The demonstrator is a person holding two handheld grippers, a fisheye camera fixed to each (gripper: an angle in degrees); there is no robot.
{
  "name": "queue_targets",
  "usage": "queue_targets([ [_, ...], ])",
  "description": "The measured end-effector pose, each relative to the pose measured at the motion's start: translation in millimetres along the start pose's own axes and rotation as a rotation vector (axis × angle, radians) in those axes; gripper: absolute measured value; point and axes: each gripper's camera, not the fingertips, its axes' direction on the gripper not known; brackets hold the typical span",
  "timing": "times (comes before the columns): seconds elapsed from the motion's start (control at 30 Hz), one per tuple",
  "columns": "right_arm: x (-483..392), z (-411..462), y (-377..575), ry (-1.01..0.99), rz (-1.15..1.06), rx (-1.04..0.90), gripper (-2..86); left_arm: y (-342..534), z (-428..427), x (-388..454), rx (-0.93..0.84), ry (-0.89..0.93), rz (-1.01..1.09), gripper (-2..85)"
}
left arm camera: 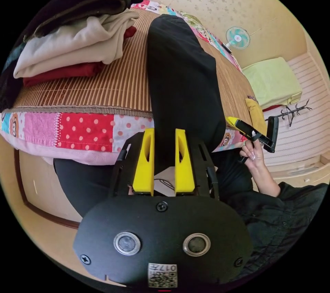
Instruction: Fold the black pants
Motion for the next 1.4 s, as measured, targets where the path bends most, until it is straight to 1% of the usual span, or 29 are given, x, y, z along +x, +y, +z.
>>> queue_targets([
  [0.1,-9,1,7,0.091,-0.048,0.011,7.3,5,-3,-1,0.003,-0.029,-0.004,6.0],
  [0.17,-11,0,5,0.078,-0.054,-0.016,5.0,7,-9,4,0.018,0.003,0.043,3.3],
  [0.27,-8,-12,6,0.017,-0.053,-0.008,2.9,7,-15,7,0.022,0.052,0.106,1.2],
  [0.3,-2,-25,7,-0.043,-0.024,0.028,2.5,7,-17,6,0.024,0.068,0.116,1.0],
  [0.33,9,-40,10,-0.119,0.035,0.088,2.4,7,-20,4,0.021,0.116,0.135,0.8],
  [0.37,13,-46,12,-0.15,0.06,0.116,2.3,6,-21,-1,-0.011,0.17,0.129,0.8],
  [0.4,19,-55,14,-0.173,0.075,0.144,2.3,5,-21,-3,-0.028,0.184,0.118,1.0],
  [0.43,20,-56,12,-0.151,0.06,0.117,2.5,5,-21,-6,-0.044,0.188,0.107,1.3],
  [0.53,20,-43,1,-0.06,0.019,-0.018,3.7,6,-24,-11,-0.018,0.022,0.084,3.4],
  [0.57,21,-42,-1,-0.046,0.015,-0.019,4.5,0,-23,-12,-0.02,-0.004,0.085,5.4],
  [0.67,26,-39,-11,-0.023,0.045,0.036,9.2,-20,-20,-14,0.011,0.042,0.089,11.7],
  [0.7,28,-32,-18,-0.02,0.051,0.031,9.8,-24,-17,-15,0.017,0.046,0.088,11.8],
  [0.73,30,-19,-26,-0.049,0.055,-0.028,10.0,-32,-9,-16,0.004,0.048,0.083,12.1],
  [0.8,29,-3,-32,-0.078,0.058,-0.084,8.9,-42,12,-16,-0.079,0.048,0.072,11.8],
  [0.83,27,-4,-32,-0.003,0.058,-0.074,7.2,-43,17,-14,-0.084,0.018,0.052,11.1],
  [0.9,28,-11,-29,-0.011,0.018,-0.086,5.1,-38,17,-6,-0.087,0.031,0.085,8.0],
  [0.93,34,-20,-24,-0.036,0.023,-0.087,4.6,-31,17,-2,-0.086,0.062,0.122,6.1],
  [1.0,46,-37,-12,-0.06,0.045,-0.09,4.1,-19,19,1,-0.114,0.188,0.16,4.8],
  [1.07,53,-56,3,-0.048,0.057,-0.087,3.9,0,28,2,-0.202,0.324,0.186,4.5],
  [1.13,59,-76,17,-0.011,0.052,-0.108,4.0,13,31,0,-0.244,0.327,0.191,4.6],
  [1.2,65,-87,20,0.022,0.075,-0.109,4.4,22,24,-8,-0.204,0.257,0.155,5.0],
  [1.23,68,-96,18,0.046,0.076,-0.076,5.2,23,15,-15,-0.138,0.227,0.131,5.6],
  [1.27,71,-100,16,0.054,0.075,-0.056,5.6,19,4,-23,-0.06,0.227,0.107,6.5],
  [1.4,88,-112,-20,0.029,0.065,0.042,10.1,-19,-15,-44,0.082,0.262,0.037,11.8],
])
